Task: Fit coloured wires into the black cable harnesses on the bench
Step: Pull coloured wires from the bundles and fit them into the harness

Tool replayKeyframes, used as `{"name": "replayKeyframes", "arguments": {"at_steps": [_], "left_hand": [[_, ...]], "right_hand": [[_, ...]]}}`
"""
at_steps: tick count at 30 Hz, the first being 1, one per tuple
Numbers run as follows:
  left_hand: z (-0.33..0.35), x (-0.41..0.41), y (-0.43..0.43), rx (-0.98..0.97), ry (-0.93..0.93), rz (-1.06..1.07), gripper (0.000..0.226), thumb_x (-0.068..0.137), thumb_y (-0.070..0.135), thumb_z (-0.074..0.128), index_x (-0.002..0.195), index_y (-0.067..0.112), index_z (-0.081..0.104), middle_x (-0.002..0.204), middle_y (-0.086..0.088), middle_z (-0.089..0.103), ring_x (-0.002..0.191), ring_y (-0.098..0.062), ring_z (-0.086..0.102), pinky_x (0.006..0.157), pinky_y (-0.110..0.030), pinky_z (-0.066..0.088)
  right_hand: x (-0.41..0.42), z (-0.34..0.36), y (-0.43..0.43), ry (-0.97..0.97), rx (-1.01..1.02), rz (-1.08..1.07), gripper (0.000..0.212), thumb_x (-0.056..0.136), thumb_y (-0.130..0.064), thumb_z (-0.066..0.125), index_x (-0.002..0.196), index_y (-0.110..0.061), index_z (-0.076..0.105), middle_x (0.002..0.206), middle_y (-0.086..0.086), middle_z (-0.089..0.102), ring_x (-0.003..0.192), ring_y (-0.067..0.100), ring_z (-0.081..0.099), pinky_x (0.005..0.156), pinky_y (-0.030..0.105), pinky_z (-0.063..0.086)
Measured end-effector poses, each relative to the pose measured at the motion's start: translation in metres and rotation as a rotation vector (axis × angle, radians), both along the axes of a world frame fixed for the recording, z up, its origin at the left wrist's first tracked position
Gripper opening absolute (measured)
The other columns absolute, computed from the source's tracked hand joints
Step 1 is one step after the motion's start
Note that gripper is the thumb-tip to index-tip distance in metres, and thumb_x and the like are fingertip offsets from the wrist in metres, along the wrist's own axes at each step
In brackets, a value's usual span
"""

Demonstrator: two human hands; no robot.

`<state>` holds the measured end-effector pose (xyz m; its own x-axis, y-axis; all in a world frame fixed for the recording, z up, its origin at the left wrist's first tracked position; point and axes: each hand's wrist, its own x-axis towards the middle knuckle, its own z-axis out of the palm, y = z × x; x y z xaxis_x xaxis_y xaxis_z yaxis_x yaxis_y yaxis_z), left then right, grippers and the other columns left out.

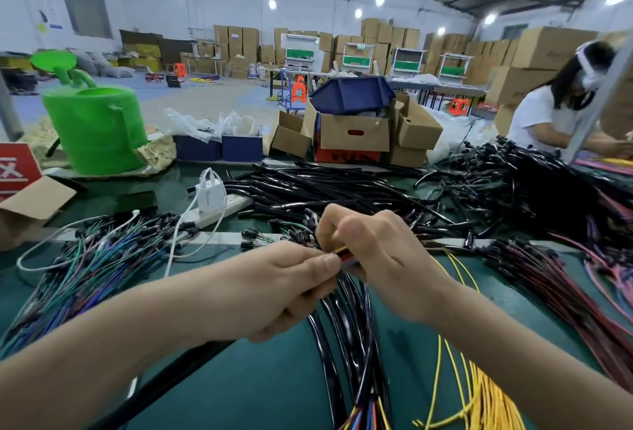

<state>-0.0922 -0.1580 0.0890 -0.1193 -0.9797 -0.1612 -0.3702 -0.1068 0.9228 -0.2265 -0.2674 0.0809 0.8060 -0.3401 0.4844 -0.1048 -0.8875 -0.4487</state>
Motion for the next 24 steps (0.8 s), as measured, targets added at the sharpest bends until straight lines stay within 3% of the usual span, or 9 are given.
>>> {"name": "replayKeyframes", "arguments": {"at_steps": [2,5,7,10,13,15,17,21,24], "left_hand": [[-0.002,0.008,0.002,0.037,0.065,0.045,0.041,0.095,0.045,0.035,0.060,0.024,0.042,0.051,0.009,0.025,0.041,-0.008,0.021,0.037,-0.013,0.019],[-0.006,0.018,0.004,0.084,0.074,0.034,0.038,0.090,0.050,0.037,0.062,0.025,0.044,0.053,0.009,0.024,0.043,-0.009,0.018,0.038,-0.013,0.017],[-0.009,0.020,0.004,0.125,0.038,-0.006,0.037,0.087,0.052,0.038,0.063,0.025,0.043,0.054,0.008,0.023,0.044,-0.009,0.018,0.038,-0.013,0.017],[-0.013,0.021,0.001,0.161,0.010,-0.028,0.039,0.094,0.048,0.035,0.063,0.025,0.042,0.055,0.008,0.023,0.043,-0.008,0.019,0.038,-0.013,0.018],[-0.016,0.020,-0.003,0.159,-0.035,-0.038,0.038,0.096,0.047,0.032,0.068,0.022,0.039,0.055,0.009,0.024,0.043,-0.008,0.020,0.038,-0.014,0.019],[-0.015,0.018,-0.003,0.153,-0.053,-0.071,0.038,0.088,0.053,0.035,0.069,0.021,0.039,0.056,0.007,0.023,0.043,-0.008,0.020,0.039,-0.015,0.019],[-0.011,0.018,-0.001,0.140,-0.033,-0.092,0.037,0.083,0.055,0.038,0.068,0.022,0.041,0.057,0.006,0.021,0.045,-0.009,0.019,0.039,-0.015,0.018],[-0.006,0.008,-0.002,0.127,0.027,-0.128,0.037,0.088,0.053,0.037,0.069,0.021,0.041,0.058,0.006,0.020,0.045,-0.009,0.018,0.039,-0.014,0.018],[-0.008,-0.007,-0.008,0.124,0.044,-0.124,0.035,0.098,0.042,0.032,0.072,0.019,0.038,0.057,0.006,0.021,0.043,-0.007,0.019,0.037,-0.012,0.019]], "right_hand": [[-0.006,-0.005,-0.011,0.115,-0.079,-0.068,0.055,0.075,-0.081,0.039,0.077,-0.027,0.046,0.051,0.001,0.051,0.048,0.015,0.041,0.052,0.031,0.033],[-0.015,-0.012,-0.029,0.210,0.053,-0.172,0.040,0.072,-0.055,0.072,0.067,-0.023,0.049,0.053,-0.001,0.051,0.048,0.011,0.040,0.053,0.031,0.035],[-0.018,-0.012,-0.032,0.331,-0.019,-0.203,0.039,0.078,-0.047,0.070,0.061,-0.022,0.046,0.051,-0.003,0.045,0.047,0.010,0.040,0.051,0.027,0.033],[-0.016,-0.004,-0.029,0.563,-0.500,-0.314,0.050,0.081,-0.066,0.050,0.063,-0.022,0.036,0.054,-0.005,0.037,0.063,0.027,0.048,0.057,0.030,0.029],[-0.015,0.010,-0.024,0.628,-0.735,-0.266,0.043,0.085,-0.066,0.045,0.077,-0.024,0.052,0.065,-0.008,0.043,0.067,0.031,0.051,0.057,0.031,0.027],[-0.017,0.020,-0.022,0.651,-0.784,-0.214,0.042,0.086,-0.064,0.044,0.083,-0.024,0.055,0.062,-0.009,0.039,0.065,0.029,0.043,0.059,0.031,0.029],[-0.020,0.027,-0.020,0.639,-0.785,-0.194,0.040,0.087,-0.065,0.040,0.077,-0.026,0.044,0.057,-0.007,0.031,0.064,0.027,0.040,0.059,0.031,0.031],[-0.017,0.018,-0.010,0.573,-0.728,-0.112,0.035,0.091,-0.058,0.041,0.075,-0.028,0.033,0.068,0.000,0.052,0.072,0.031,0.057,0.060,0.030,0.031],[-0.009,0.007,-0.001,0.503,-0.666,-0.062,0.027,0.088,-0.042,0.050,0.073,-0.025,0.035,0.066,0.000,0.047,0.065,0.030,0.054,0.058,0.031,0.030]]}}
